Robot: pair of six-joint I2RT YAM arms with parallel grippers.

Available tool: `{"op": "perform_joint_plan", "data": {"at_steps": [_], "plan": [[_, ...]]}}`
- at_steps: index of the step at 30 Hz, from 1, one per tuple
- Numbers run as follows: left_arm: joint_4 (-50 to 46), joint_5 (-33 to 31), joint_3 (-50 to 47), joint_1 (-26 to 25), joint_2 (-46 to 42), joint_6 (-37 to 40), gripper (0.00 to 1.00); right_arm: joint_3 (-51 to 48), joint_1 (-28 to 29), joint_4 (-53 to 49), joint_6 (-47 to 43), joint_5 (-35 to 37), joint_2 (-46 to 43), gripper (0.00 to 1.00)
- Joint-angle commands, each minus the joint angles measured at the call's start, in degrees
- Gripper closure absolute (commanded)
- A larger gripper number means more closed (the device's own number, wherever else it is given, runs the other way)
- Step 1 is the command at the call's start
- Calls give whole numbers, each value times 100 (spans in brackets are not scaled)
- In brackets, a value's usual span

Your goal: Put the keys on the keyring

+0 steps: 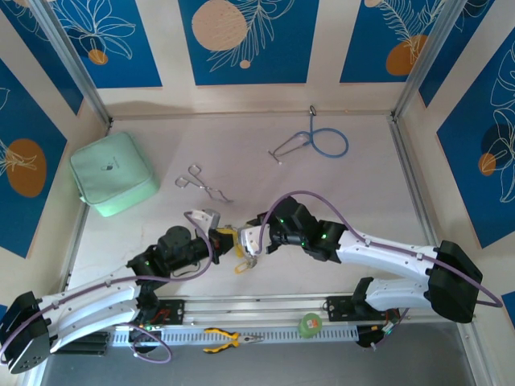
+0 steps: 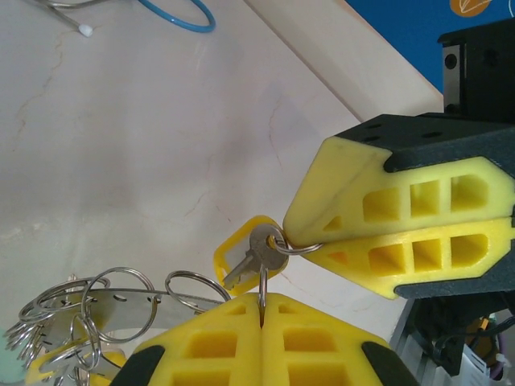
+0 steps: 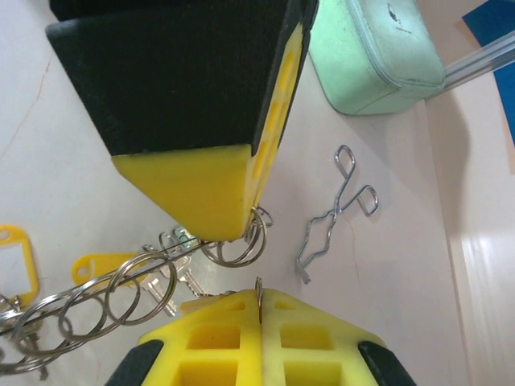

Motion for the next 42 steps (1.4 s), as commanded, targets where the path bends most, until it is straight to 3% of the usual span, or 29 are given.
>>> {"op": "perform_joint_plan", "data": {"at_steps": [1,33,37,42], "plan": [[79,-39,280,45,15,-188,100,40,47,263,-55,-1,58,100],[599,191,135,53,48,-54,100,183,208,-113,-366,32,597,100],[666,284,108,53,50,59,100,287,218,-556,-411,-327,665,100],[796,360,-84,58,47,471,100,586,52,-1671,-83,-1457,477,100]]}}
